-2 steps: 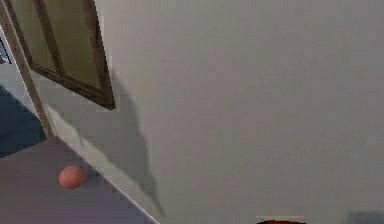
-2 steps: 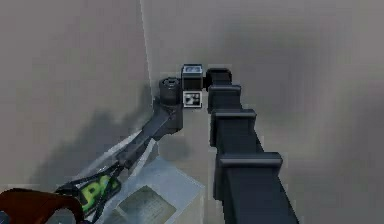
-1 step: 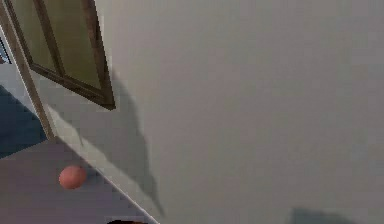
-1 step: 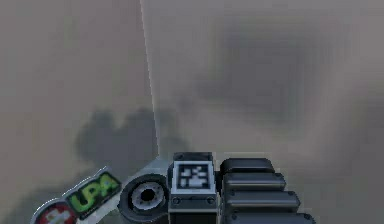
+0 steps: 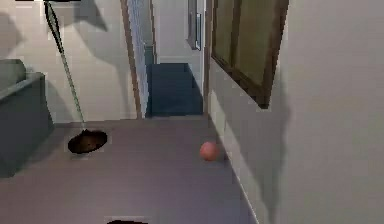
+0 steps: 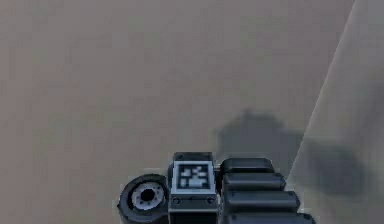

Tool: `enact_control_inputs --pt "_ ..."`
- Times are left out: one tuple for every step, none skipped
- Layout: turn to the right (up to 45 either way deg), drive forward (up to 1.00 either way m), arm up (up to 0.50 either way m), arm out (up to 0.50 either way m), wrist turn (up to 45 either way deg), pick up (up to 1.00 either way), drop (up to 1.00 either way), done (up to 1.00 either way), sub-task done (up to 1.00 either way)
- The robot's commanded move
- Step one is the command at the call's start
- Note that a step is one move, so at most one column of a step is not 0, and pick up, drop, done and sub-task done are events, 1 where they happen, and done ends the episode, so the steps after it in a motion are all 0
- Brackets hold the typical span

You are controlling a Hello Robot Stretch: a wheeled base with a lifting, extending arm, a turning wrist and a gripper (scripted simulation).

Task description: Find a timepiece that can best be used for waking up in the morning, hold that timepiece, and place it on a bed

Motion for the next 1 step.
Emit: enact_control_inputs --pt "-45.0 0.0 0.0 0.0 0.0 0.0 0.0 0.0 0.0"
